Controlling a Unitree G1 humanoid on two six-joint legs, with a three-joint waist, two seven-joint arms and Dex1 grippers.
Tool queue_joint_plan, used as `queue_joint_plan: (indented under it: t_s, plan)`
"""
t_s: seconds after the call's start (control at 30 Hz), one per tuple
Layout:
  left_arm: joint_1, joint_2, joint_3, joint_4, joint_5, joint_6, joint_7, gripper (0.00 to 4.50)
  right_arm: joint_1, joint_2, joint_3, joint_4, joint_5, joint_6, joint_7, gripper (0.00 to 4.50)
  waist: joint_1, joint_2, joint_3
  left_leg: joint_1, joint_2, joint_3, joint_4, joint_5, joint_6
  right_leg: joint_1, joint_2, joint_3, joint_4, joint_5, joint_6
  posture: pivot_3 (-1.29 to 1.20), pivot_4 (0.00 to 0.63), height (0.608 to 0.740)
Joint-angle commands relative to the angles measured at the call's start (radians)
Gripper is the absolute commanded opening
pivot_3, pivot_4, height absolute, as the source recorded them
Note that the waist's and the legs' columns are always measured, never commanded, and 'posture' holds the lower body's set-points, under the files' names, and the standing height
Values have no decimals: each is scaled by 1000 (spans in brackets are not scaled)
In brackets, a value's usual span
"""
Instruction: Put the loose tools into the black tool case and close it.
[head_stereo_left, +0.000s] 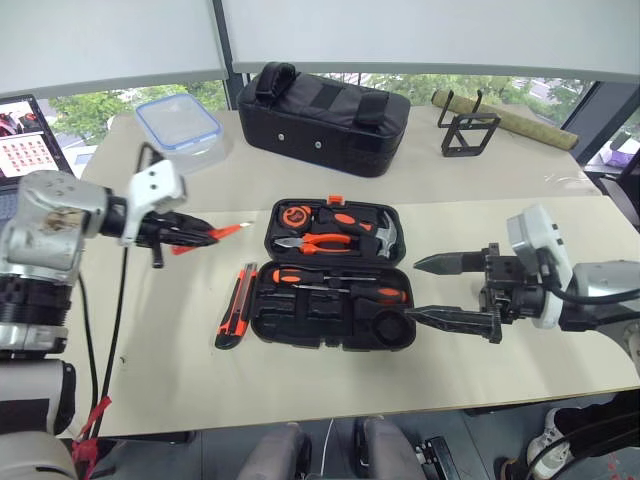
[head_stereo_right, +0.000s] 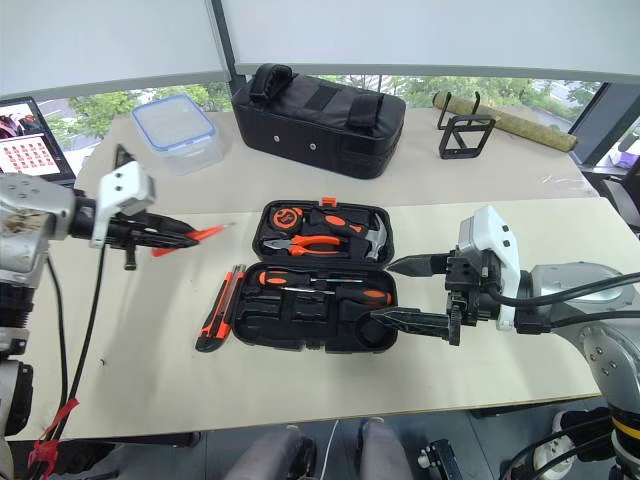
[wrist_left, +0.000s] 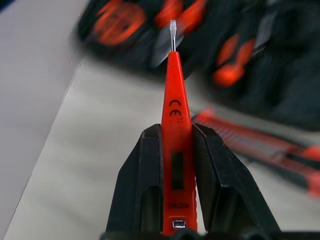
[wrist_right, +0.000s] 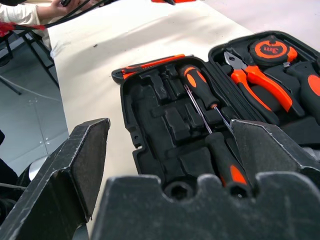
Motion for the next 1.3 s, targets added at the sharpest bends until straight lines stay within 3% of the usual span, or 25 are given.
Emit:
queue_joint_plan:
  t_s: [0.03, 0.13, 0.37, 0.73, 1.13, 1.2, 1.3]
  plan:
    - [4, -68, -83, -186, -60, 175, 12, 410, 4, -5, -21, -47, 2, -26, -15, 4500, -3, 0, 0, 0, 0, 0, 0, 0, 0, 0, 0, 0, 0, 0, 0, 0, 150, 722]
    - [14, -85, -151, -252, -60, 214, -4, 410, 28, 0, -26, -67, -1, -32, -26, 4500, -12, 0, 0, 0, 1, 0, 0, 0, 0, -2, 2, 0, 1, 0, 0, 0, 150, 722]
    - [-23, -149, -294, -154, 61, 180, 58, 410, 67, 13, -40, -99, -4, -44, -68, 4500, -7, 0, 0, 2, 1, 2, 0, 0, 0, 0, 1, 1, 0, 0, 0, 0, 150, 722]
    - [-64, -221, -344, -26, 150, 72, 100, 410, 113, 23, -59, -132, 2, -59, -116, 4500, 1, 0, 0, 3, 1, 2, 0, 0, 0, 0, 1, 1, 0, 0, 0, 0, 150, 722]
    - [-59, -218, -357, 15, 188, 3, 62, 410, 129, 36, -56, -138, -3, -70, -144, 4500, -1, 0, 0, 5, 1, 2, 0, 0, 0, 2, 1, 1, 0, 0, 0, 0, 150, 722]
    - [-61, -219, -341, 13, 177, 4, 61, 1410, 125, 41, -49, -136, -5, -71, -147, 4500, -2, 0, 0, 5, 1, 2, 0, 0, 0, 2, 1, 2, 0, 0, 0, 0, 150, 722]
    - [-70, -210, -290, -34, 113, 68, 26, 2475, 127, 45, -40, -137, -8, -73, -149, 4500, 0, 0, 0, 4, 1, 2, 0, 0, 0, 2, 1, 1, 0, 0, 0, 0, 150, 722]
